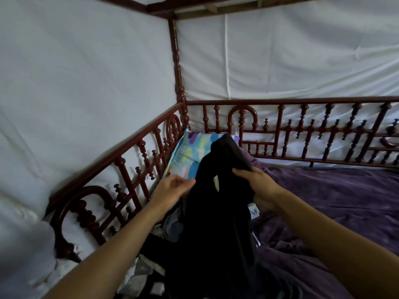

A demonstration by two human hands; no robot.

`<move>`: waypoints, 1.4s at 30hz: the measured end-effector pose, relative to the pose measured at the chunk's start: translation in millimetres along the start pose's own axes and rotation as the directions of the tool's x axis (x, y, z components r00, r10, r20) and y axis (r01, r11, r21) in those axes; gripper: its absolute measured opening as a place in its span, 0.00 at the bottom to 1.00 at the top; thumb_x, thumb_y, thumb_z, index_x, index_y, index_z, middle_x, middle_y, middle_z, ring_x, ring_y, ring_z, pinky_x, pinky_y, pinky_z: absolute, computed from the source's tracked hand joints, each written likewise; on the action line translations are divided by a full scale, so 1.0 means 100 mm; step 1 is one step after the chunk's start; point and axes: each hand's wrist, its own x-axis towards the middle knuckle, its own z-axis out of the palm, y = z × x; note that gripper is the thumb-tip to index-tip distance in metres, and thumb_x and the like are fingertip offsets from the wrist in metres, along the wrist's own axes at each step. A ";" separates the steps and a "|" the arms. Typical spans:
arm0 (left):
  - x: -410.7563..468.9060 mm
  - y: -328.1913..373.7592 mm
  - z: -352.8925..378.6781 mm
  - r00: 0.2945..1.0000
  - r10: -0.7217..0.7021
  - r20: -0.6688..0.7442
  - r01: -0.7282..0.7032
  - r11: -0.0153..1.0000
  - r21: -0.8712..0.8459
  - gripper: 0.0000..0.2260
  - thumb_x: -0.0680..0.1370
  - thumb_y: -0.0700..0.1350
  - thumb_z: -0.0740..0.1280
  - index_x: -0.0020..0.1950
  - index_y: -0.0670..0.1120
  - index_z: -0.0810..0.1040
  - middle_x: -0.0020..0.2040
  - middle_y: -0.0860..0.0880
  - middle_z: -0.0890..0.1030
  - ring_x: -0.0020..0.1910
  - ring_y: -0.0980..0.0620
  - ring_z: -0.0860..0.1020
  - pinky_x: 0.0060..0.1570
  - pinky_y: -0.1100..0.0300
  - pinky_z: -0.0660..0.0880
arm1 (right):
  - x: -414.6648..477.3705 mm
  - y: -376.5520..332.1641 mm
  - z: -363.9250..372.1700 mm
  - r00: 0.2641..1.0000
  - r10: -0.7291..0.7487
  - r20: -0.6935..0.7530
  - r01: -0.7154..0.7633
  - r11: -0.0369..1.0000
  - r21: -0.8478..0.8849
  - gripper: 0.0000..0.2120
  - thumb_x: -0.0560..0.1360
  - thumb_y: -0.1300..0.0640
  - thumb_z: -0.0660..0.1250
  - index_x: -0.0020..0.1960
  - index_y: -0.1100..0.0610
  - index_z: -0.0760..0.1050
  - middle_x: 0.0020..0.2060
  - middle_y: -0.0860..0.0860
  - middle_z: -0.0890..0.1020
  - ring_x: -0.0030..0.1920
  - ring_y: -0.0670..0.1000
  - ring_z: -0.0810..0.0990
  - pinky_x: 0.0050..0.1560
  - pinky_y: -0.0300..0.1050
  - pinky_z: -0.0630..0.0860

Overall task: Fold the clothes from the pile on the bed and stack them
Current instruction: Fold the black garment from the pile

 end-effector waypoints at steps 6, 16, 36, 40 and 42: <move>-0.12 -0.54 0.59 0.860 -0.243 0.449 0.264 0.964 0.016 0.15 0.72 0.43 0.74 0.58 0.47 0.78 0.49 0.50 0.84 0.47 0.55 0.83 0.43 0.65 0.76 | -0.07 -0.11 -0.09 0.998 0.051 -0.043 -0.047 0.994 0.096 0.15 0.74 0.57 0.68 0.60 0.60 0.76 0.50 0.60 0.84 0.47 0.58 0.85 0.40 0.50 0.81; 0.27 0.38 0.47 0.947 0.319 -0.031 -0.300 0.917 0.264 0.11 0.82 0.42 0.59 0.43 0.36 0.72 0.34 0.46 0.71 0.34 0.53 0.69 0.35 0.59 0.65 | -0.48 -0.09 -0.91 0.954 0.006 -0.300 -0.090 0.959 -0.268 0.28 0.56 0.53 0.80 0.53 0.63 0.79 0.42 0.58 0.85 0.38 0.56 0.85 0.36 0.45 0.79; 0.14 1.28 -0.39 0.782 0.558 0.277 -0.578 0.484 0.657 0.05 0.78 0.54 0.65 0.45 0.54 0.73 0.39 0.53 0.80 0.41 0.52 0.79 0.46 0.48 0.76 | -0.13 -0.04 0.02 0.981 -0.076 0.177 0.186 0.150 -0.971 0.10 0.69 0.45 0.74 0.37 0.48 0.75 0.35 0.45 0.78 0.37 0.45 0.77 0.40 0.43 0.74; 0.14 1.10 -0.48 0.842 0.438 0.317 -0.507 0.439 0.741 0.24 0.62 0.69 0.73 0.49 0.57 0.72 0.45 0.59 0.78 0.44 0.55 0.76 0.44 0.56 0.70 | -0.38 -0.39 -0.14 0.953 -0.243 0.180 0.262 0.370 -0.891 0.08 0.69 0.58 0.75 0.47 0.53 0.82 0.38 0.44 0.82 0.38 0.41 0.80 0.39 0.34 0.73; 0.21 1.04 -0.38 0.852 0.386 0.354 -0.495 0.374 0.784 0.24 0.62 0.64 0.76 0.51 0.57 0.72 0.45 0.56 0.80 0.45 0.51 0.77 0.43 0.56 0.70 | -0.53 -0.50 -0.20 0.975 -0.166 0.148 0.213 0.510 -0.833 0.11 0.69 0.58 0.75 0.50 0.54 0.82 0.42 0.49 0.84 0.43 0.47 0.83 0.44 0.39 0.77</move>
